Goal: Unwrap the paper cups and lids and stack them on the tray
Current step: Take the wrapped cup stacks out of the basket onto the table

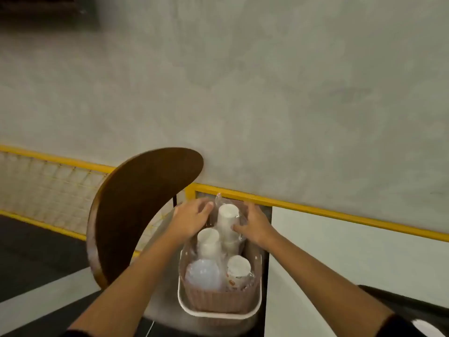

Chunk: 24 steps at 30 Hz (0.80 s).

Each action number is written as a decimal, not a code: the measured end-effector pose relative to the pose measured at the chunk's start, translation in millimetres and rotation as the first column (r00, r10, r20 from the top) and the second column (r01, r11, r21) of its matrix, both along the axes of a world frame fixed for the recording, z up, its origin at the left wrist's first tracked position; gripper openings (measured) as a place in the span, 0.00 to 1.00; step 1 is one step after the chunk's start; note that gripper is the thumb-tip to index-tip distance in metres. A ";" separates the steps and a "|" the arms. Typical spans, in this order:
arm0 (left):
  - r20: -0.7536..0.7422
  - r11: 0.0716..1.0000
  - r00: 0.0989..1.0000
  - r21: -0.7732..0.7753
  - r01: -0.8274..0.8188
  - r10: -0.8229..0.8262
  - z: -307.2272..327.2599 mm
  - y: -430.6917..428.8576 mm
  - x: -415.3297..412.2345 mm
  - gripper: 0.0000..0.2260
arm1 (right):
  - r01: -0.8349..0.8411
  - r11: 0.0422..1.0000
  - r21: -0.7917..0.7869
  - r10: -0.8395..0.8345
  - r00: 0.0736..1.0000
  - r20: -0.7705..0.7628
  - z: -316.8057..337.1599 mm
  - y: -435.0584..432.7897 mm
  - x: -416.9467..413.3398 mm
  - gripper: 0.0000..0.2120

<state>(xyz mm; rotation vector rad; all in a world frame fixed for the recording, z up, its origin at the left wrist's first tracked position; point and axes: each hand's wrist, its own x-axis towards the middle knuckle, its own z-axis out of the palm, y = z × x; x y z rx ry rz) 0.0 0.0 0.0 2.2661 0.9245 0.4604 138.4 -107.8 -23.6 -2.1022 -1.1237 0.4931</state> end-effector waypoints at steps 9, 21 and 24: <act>0.000 0.991 1.000 -0.136 0.011 -0.011 -10.7 15.8 41.6 0.23 | 0.089 0.989 -0.117 -0.095 0.994 -0.046 -27.1 48.9 2.4 0.42; 0.064 0.903 0.996 -0.428 -0.030 0.063 -16.8 15.5 44.2 0.19 | 0.193 0.981 0.020 -0.192 0.980 -0.047 -21.3 40.1 -7.9 0.36; 0.130 0.866 0.984 -0.498 -0.041 0.121 -5.4 11.5 40.7 0.18 | 0.172 0.984 0.049 -0.175 0.982 0.063 -6.9 34.0 -9.8 0.34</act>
